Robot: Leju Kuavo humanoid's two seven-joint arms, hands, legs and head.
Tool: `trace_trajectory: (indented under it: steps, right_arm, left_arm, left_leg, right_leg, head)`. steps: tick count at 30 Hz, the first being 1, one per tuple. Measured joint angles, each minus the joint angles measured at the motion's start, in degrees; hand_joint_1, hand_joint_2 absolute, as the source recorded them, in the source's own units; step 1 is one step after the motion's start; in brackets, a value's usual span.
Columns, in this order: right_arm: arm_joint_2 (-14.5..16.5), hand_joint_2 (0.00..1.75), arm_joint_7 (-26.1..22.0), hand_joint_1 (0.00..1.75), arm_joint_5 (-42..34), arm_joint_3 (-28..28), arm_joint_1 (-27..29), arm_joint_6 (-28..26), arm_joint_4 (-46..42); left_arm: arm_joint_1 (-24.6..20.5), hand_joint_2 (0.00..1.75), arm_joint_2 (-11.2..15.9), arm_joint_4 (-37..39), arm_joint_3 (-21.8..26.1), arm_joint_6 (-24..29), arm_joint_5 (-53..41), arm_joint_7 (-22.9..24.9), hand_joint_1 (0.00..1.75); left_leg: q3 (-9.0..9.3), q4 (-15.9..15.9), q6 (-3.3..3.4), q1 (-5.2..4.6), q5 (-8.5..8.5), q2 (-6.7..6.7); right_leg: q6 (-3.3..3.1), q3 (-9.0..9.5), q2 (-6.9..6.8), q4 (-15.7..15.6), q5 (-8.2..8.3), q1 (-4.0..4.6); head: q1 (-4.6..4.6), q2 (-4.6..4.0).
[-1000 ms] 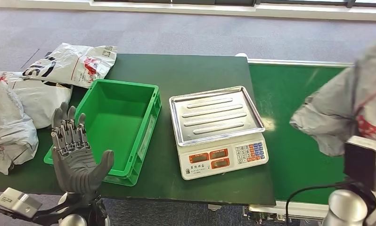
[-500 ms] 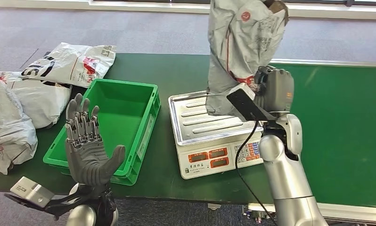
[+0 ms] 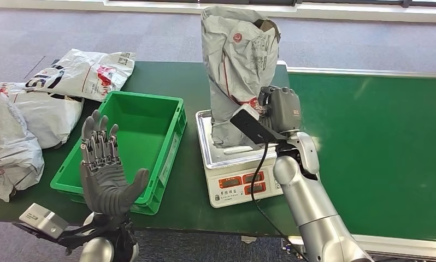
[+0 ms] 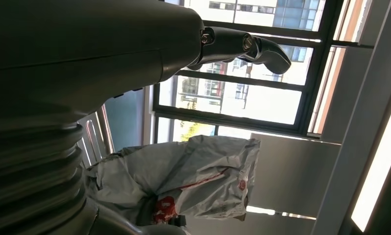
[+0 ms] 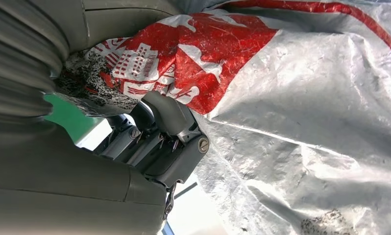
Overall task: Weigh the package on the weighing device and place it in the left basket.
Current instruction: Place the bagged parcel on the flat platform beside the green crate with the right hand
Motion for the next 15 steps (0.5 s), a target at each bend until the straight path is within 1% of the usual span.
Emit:
trace_trajectory:
  steps: [6, 7, 10, 11, 15]
  right_arm:
    - [0.1, 1.75, 0.0, 1.75, -0.1, 0.3, -0.2, -0.2, 1.5]
    - [0.1, 1.75, 0.0, 1.42, -0.2, 0.3, -0.3, -0.3, 1.7]
    - [0.1, 1.75, 0.4, 0.11, -0.5, 0.4, -0.5, -0.9, 2.5]
    - [0.1, 1.75, 0.8, 0.00, -0.5, 0.4, -0.6, -1.5, 2.8]
    - [0.1, 1.75, 2.2, 0.00, -0.1, 0.4, -0.9, -4.8, 4.0]
  left_arm:
    - [0.0, 1.75, 0.0, 0.2, 0.0, 0.1, -0.1, 0.0, 0.00]
    - [0.0, 1.75, 0.0, 0.2, 0.0, 0.1, -0.1, 0.0, 0.00]
    - [0.0, 1.75, 0.0, 0.3, -0.1, 0.4, -0.1, 0.0, 0.00]
    - [0.0, 1.75, 0.0, 0.4, -0.1, 0.6, -0.1, 0.0, 0.00]
    - [0.1, 1.75, 0.0, 0.4, -0.1, 1.1, -0.2, 0.0, 0.00]
  left_leg:
    - [-0.01, 0.0, 0.00, 0.00, 0.00, 0.01]
    - [-0.01, 0.0, 0.00, 0.00, 0.00, 0.01]
    - [-0.01, 0.0, 0.00, 0.00, 0.00, 0.01]
    - [-0.01, 0.0, 0.00, 0.00, 0.00, 0.01]
    - [-0.01, 0.0, 0.00, 0.00, 0.00, 0.01]
  right_leg:
    - [0.00, -0.03, 0.00, 0.0, 0.00, 0.00]
    - [0.00, -0.03, 0.00, 0.0, 0.00, 0.00]
    - [0.00, -0.04, 0.00, 0.0, 0.00, 0.00]
    - [0.00, -0.04, 0.00, 0.0, 0.00, 0.00]
    - [0.00, -0.04, 0.00, 0.0, 0.00, 0.00]
  head:
    - [0.00, 0.00]
    - [0.00, 0.00]
    - [0.00, 0.00]
    - [0.00, 0.00]
    - [0.00, 0.00]
